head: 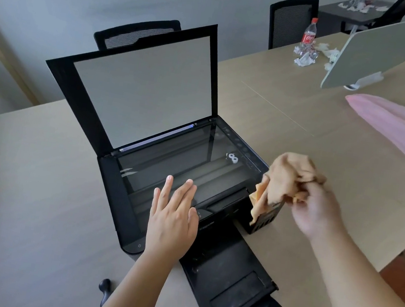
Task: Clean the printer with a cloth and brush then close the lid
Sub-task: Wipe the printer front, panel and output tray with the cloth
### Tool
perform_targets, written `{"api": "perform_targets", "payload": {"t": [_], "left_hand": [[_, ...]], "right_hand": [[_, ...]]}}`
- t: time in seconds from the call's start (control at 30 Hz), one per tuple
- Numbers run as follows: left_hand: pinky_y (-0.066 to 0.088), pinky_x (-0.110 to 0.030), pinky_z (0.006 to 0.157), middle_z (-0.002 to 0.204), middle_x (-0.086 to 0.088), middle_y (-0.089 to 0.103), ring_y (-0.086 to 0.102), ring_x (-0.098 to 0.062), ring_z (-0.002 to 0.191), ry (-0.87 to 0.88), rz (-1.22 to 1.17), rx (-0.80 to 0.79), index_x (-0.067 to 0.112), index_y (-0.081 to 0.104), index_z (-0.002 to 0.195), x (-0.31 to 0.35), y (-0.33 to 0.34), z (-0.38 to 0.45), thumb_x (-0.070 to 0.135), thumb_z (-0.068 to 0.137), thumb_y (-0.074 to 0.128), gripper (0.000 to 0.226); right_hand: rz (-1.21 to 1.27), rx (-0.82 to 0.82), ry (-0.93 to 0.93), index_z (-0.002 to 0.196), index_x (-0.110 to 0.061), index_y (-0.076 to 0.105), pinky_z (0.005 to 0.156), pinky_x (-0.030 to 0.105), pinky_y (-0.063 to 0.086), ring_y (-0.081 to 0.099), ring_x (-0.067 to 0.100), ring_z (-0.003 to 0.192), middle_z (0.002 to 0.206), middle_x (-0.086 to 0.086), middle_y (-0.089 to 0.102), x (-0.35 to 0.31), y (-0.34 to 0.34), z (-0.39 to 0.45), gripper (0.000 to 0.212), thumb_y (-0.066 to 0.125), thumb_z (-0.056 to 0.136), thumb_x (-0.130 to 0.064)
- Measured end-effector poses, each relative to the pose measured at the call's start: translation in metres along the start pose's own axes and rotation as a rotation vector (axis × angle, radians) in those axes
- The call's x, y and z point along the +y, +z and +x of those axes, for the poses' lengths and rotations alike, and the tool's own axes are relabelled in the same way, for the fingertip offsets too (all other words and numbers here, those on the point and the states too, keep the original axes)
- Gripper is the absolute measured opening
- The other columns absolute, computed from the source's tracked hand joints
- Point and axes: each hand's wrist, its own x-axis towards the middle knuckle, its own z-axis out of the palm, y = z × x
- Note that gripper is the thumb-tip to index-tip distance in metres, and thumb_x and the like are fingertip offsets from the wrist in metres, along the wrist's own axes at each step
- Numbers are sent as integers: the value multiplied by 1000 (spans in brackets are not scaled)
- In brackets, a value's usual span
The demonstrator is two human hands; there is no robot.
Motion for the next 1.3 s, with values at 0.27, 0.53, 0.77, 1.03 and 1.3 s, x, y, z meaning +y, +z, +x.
{"api": "perform_targets", "payload": {"t": [0.27, 0.53, 0.77, 1.03, 1.3], "left_hand": [[21, -53, 113, 142, 6, 52, 27, -31, 144, 99, -8, -14, 16, 59, 130, 24, 8, 11, 29, 88, 41, 47], [20, -53, 113, 142, 5, 51, 27, -32, 144, 190, -33, -68, 15, 59, 130, 58, 22, 26, 27, 87, 40, 49], [17, -50, 112, 141, 5, 52, 28, -32, 143, 204, 18, -53, 15, 60, 128, 62, 25, 32, 28, 87, 44, 46], [16, -51, 112, 140, 6, 53, 28, -31, 143, 178, -1, -63, 17, 61, 127, 64, 29, 32, 27, 86, 41, 47], [15, -49, 113, 142, 6, 52, 27, -29, 144, 182, 22, -71, 16, 59, 130, 59, 26, 35, 29, 87, 40, 48]], "right_hand": [[-589, 73, -312, 60, -14, 65, 49, 19, 43, 54, 1, 50, 54, -9, 62, -21, -31, -13, 26, 54, 75, 4], [-1622, -534, -519, 125, -15, 61, 104, 43, 28, 40, 33, 127, 134, 10, 55, 53, -23, 6, 57, 35, 81, -40], [-1264, -268, -327, 105, 4, 58, 60, 5, 39, 60, 14, 77, 85, 18, 63, 28, -27, -7, 17, 49, 92, 0], [-1469, -563, -642, 94, -17, 65, 72, 20, 35, 61, 14, 83, 87, -2, 68, 40, -14, -4, 23, 45, 83, -20], [-1493, -274, -435, 103, -10, 59, 64, 28, 43, 63, 28, 82, 80, 1, 57, 22, -9, 14, 19, 46, 89, -13]]}}
